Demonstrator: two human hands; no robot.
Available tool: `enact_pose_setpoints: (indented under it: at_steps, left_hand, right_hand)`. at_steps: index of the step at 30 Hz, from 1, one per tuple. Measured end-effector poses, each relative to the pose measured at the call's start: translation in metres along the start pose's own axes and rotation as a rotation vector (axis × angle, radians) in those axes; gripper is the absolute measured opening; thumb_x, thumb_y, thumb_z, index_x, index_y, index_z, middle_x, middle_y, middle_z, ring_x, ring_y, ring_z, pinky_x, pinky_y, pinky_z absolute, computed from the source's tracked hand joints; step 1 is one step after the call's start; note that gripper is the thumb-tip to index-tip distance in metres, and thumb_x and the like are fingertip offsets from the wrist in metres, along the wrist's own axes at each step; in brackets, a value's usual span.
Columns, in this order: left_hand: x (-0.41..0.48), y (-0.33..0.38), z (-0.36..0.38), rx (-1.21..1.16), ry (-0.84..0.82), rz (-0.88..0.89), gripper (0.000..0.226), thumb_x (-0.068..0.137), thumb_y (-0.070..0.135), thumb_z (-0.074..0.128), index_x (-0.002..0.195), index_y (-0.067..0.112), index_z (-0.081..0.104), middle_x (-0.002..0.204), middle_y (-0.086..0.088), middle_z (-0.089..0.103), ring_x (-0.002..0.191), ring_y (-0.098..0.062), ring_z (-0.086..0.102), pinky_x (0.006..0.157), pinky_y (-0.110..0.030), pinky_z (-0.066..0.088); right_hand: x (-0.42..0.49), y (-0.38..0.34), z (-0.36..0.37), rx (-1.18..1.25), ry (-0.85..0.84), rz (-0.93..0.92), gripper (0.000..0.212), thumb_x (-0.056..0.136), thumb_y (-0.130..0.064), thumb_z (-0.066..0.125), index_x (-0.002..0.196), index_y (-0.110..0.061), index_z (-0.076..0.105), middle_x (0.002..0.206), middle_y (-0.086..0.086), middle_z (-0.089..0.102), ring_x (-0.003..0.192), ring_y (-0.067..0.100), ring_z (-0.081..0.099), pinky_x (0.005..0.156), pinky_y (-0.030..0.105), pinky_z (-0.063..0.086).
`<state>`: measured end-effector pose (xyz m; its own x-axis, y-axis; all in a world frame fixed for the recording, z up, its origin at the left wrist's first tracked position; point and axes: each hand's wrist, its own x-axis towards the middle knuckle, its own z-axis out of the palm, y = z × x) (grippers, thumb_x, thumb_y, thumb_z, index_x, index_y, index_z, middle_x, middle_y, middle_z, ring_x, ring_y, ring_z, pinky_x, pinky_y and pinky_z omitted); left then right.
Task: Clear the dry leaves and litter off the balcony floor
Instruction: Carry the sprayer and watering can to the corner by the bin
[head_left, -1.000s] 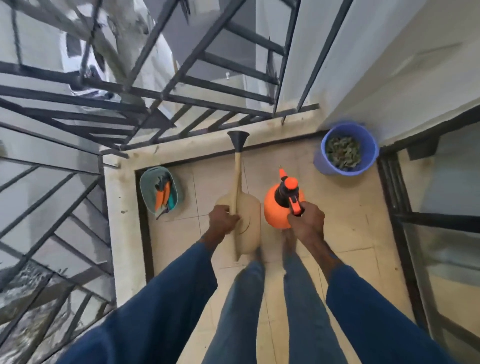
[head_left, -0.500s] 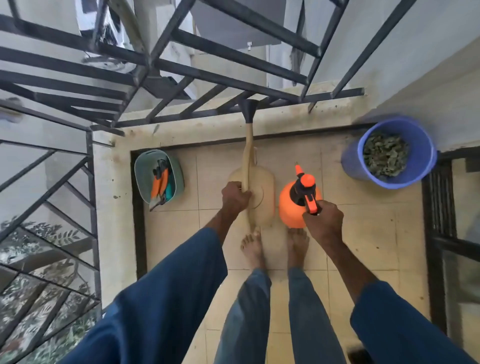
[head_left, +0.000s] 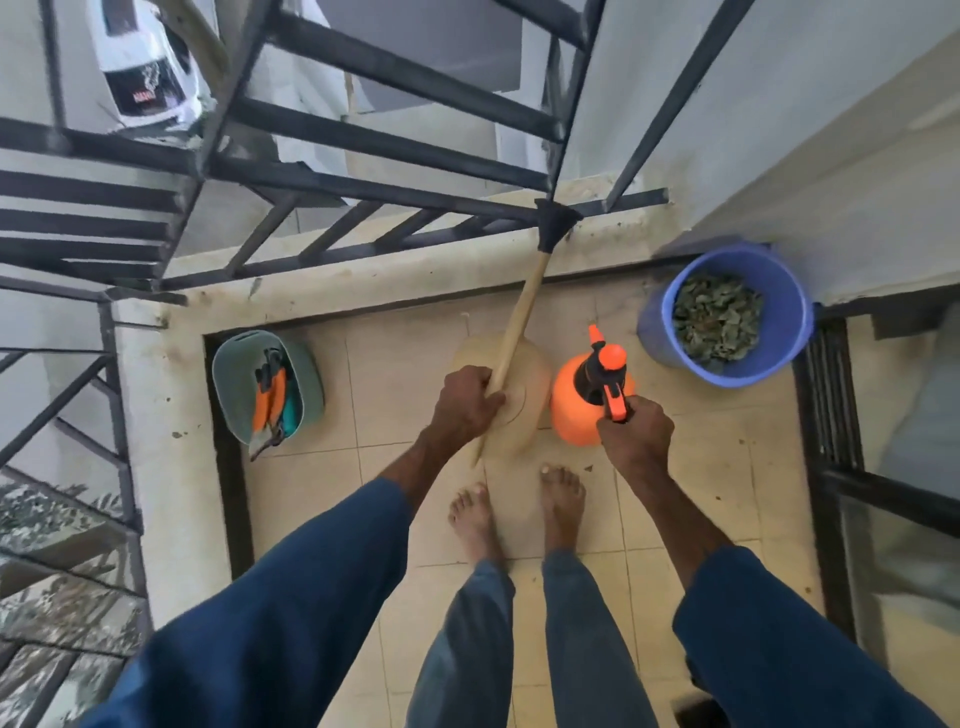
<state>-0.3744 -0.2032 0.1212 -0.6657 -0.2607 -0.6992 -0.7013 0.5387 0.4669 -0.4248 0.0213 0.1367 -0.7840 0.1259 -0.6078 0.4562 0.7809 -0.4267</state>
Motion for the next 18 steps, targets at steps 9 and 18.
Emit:
enact_pose_setpoints:
  at_steps: [9,18]
  left_hand:
    - [0.027,0.045,0.05,-0.019,-0.043,0.01,0.03,0.092,0.026,0.072,0.078,-0.001,0.066,0.072,-0.009,0.058,0.07,-0.022,0.052,0.06,-0.028,0.034]
    - [0.048,0.083,0.052,-0.169,0.08,0.042,0.027,0.092,0.028,0.074,0.1,0.003,0.077,0.091,-0.011,0.073,0.087,-0.027,0.067,0.08,-0.035,0.054]
  right_hand:
    - [0.009,0.067,0.005,0.059,0.072,0.172,0.005,0.074,0.005,0.063,0.072,0.001,0.064,0.059,0.005,0.055,0.061,0.03,0.05,0.055,0.032,0.032]
    - [-0.004,0.103,0.006,0.078,0.062,0.24,0.014,0.074,0.006,0.062,0.066,-0.005,0.059,0.061,0.007,0.057,0.06,0.03,0.051,0.049,0.027,0.029]
